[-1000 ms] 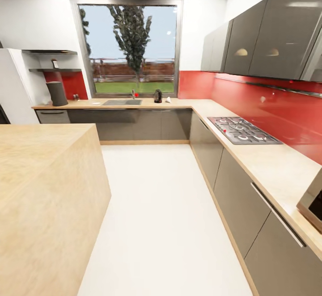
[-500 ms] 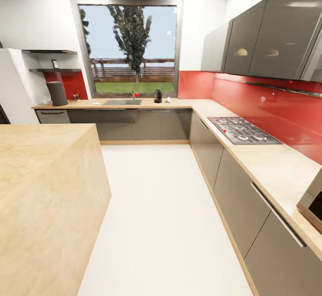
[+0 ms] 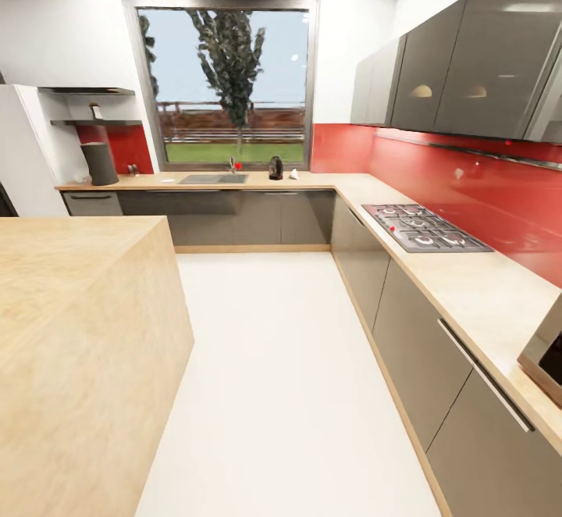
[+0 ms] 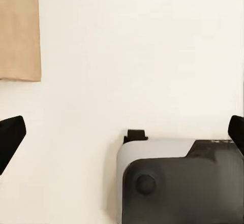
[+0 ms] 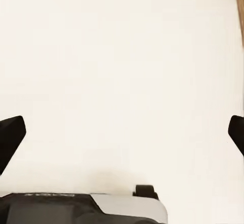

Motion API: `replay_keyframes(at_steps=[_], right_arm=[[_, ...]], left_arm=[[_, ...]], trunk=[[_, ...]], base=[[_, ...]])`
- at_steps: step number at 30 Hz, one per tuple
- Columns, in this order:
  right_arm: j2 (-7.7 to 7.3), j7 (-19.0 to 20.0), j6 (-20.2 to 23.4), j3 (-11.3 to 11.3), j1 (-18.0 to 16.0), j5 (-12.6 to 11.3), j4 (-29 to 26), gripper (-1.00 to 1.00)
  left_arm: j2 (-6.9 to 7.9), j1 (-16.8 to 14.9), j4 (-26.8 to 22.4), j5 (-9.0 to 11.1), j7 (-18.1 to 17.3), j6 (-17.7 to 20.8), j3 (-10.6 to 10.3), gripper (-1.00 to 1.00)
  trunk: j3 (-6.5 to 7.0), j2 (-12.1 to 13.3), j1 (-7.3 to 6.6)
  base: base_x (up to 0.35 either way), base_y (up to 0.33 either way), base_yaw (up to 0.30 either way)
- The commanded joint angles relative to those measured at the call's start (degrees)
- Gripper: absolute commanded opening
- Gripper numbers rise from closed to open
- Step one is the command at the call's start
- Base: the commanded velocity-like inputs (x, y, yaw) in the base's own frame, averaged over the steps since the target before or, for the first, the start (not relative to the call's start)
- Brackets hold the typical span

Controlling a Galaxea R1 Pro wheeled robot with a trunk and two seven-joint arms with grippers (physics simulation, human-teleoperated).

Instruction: Set up a coffee station on the kitchen countertop: keep the coffee maker on the countertop, move the bottle of coffee from the kitchen shelf to the counter next to the coffee maker, place a paper coffee filter on top of the coffee maker, put the saucer next to the coffee maker with the coffee cup on the saucer, and place the electric kettle next to the coffee maker.

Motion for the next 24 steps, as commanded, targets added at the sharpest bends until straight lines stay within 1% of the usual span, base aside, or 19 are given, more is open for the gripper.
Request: replay_keyframes(at_steps=[1,3,5,6,9,11,13,16,17,20,24], right_arm=[[-0.08,0.0,-1.5,0.0,0.0,0.0,-1.0,1.0],[-0.29,0.0,-3.9,0.0,0.0,0.0,-2.0,1.0],[-0.6,0.0,-7.7,0.0,0.0,0.0,-3.3,1.0],[-0.66,0.1,-8.6,0.0,0.0,0.0,-3.7,1.0],[-0.97,0.1,-13.3,0.0,0.0,0.1,-4.6,1.0],[-1.08,0.1,-14.5,0.0,0.0,0.1,-4.5,1.0],[-1.14,0.1,-15.2,0.0,0.0,0.1,-4.2,1.0],[-1.18,0.1,-15.6,0.0,0.0,0.1,-3.9,1.0],[-1.19,0.1,-15.7,0.0,0.0,0.1,-3.9,1.0],[-1.19,0.1,-15.7,0.0,0.0,0.1,-3.8,1.0],[-1.36,0.1,-15.8,0.0,0.0,0.2,-3.7,1.0]], left_arm=[[0.01,-0.5,-1.4,0.2,0.0,-0.1,0.0,1.0],[0.02,-1.4,-3.0,0.3,0.0,0.0,0.0,1.0],[0.04,-3.0,-4.5,0.4,-0.3,0.0,0.0,1.0],[0.07,-3.5,-4.7,0.5,-0.4,0.0,0.0,1.0],[0.03,-5.5,-5.5,0.6,-0.8,-0.1,0.0,1.0],[-0.16,-5.9,-5.6,0.5,-0.9,-0.7,-0.1,1.0],[-0.29,-6.1,-5.6,0.4,-0.9,-2.5,-0.2,1.0],[-0.05,-5.9,-5.4,0.5,-0.9,-6.9,0.0,1.0],[0.04,-5.8,-5.2,0.5,-0.9,-7.6,0.0,1.0],[0.19,-5.6,-5.0,0.5,-0.9,-8.5,0.0,1.0],[0.28,-5.4,-4.8,0.5,-0.9,-8.8,0.0,1.0]], trunk=[[-0.13,-0.1,0.03],[-0.13,-0.1,0.03],[-0.13,-0.1,0.03],[-0.13,-0.1,0.03],[-0.13,-0.1,0.03],[-0.13,-0.1,0.03],[-0.13,-0.1,0.03],[-0.13,-0.1,0.03],[-0.13,-0.1,0.03],[-0.13,-0.1,0.03],[-0.13,-0.1,0.03]], base=[[0.0,0.0,0.0],[0.0,0.0,0.0],[0.0,0.0,0.0],[0.0,0.0,0.0],[0.0,0.0,0.0],[0.0,0.0,0.0],[0.0,0.0,0.0],[0.008,0.0,0.0],[0.078,0.0,0.0],[0.182,0.0,0.0],[0.309,0.0,0.0]])
